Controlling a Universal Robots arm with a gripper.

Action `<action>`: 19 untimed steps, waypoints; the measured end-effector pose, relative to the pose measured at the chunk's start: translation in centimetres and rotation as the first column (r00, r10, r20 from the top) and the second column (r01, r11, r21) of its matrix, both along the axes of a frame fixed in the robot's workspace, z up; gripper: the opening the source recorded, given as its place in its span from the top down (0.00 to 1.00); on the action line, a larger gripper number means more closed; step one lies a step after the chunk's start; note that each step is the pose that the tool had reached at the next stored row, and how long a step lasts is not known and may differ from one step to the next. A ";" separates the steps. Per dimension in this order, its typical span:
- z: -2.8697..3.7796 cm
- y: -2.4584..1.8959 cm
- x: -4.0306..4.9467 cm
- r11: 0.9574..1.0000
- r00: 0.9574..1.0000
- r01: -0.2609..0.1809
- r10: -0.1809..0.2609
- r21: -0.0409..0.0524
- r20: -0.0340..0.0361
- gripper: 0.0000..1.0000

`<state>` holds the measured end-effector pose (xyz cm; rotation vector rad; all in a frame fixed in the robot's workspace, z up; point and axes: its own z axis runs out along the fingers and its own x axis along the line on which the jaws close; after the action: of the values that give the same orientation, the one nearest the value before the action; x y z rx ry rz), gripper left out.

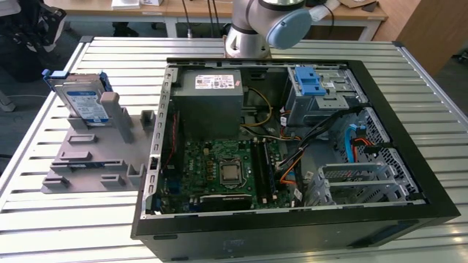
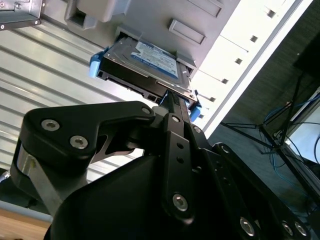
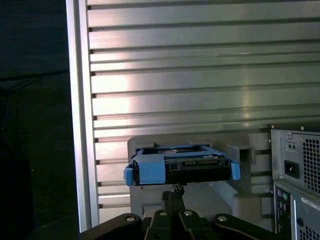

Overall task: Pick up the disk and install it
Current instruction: 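Reach for the disk, then pick up the disk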

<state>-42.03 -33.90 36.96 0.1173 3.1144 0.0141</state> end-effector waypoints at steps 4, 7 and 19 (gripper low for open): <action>-0.04 0.00 -0.33 1.000 1.000 0.000 0.000 0.000 0.000 0.89; -0.04 0.00 -0.36 1.000 1.000 0.000 0.000 0.000 0.000 0.89; -0.05 0.00 -0.36 1.000 1.000 -0.016 0.016 0.000 0.000 0.89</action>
<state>-42.39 -33.90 36.91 0.0919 3.1154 0.0144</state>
